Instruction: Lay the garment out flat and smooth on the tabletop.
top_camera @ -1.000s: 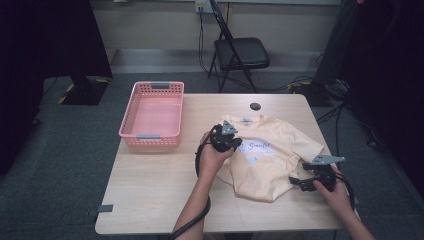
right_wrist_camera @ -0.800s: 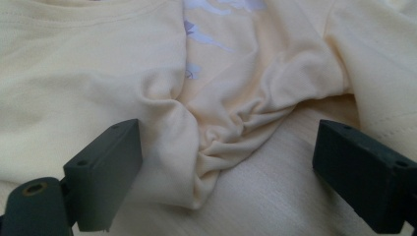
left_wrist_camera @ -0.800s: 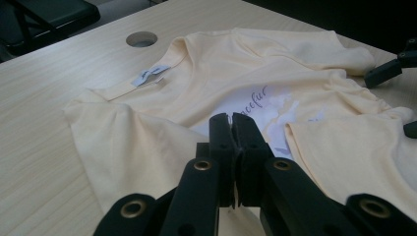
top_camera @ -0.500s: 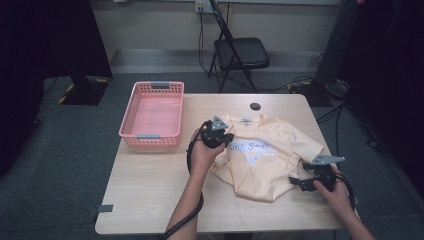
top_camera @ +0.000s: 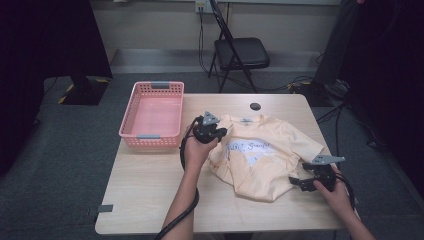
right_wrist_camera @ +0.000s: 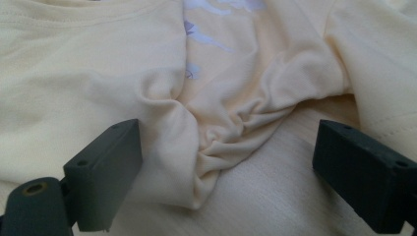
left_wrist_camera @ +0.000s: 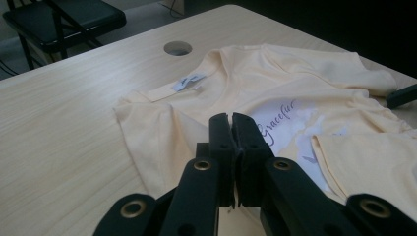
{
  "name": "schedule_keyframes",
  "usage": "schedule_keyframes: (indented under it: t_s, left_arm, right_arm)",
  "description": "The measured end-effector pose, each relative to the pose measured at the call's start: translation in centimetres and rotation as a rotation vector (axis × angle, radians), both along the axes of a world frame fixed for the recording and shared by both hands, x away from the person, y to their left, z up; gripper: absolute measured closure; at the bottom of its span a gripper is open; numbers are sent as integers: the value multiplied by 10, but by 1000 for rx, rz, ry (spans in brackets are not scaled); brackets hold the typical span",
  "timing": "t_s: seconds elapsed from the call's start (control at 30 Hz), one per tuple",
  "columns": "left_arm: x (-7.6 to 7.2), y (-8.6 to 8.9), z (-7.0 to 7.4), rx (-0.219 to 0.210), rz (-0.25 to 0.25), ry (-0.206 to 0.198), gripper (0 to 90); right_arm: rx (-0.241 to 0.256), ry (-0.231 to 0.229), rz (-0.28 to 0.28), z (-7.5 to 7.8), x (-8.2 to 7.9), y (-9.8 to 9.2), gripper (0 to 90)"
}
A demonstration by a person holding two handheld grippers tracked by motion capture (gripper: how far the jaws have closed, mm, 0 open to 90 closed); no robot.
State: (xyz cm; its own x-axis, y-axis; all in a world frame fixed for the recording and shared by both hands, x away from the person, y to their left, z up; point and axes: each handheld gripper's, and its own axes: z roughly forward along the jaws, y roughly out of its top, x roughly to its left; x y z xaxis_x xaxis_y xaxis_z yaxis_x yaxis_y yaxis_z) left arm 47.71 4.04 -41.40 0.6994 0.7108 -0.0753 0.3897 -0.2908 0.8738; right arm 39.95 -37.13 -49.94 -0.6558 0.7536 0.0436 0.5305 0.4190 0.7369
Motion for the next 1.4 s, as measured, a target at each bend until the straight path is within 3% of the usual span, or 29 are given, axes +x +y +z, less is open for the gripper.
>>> schedule_keyframes:
  t_s: [0.6,1.17,1.4]
  left_arm:
    - [4,31,4,-38,71,-6,884]
    - [8,54,-9,-65,138,-11,883]
    - [6,65,-10,-53,164,-18,881]
  right_arm:
    - [0,0,0,0,0,0,104]
    - [0,-1,0,0,0,0,102]
    - [0,-1,0,0,0,0,101]
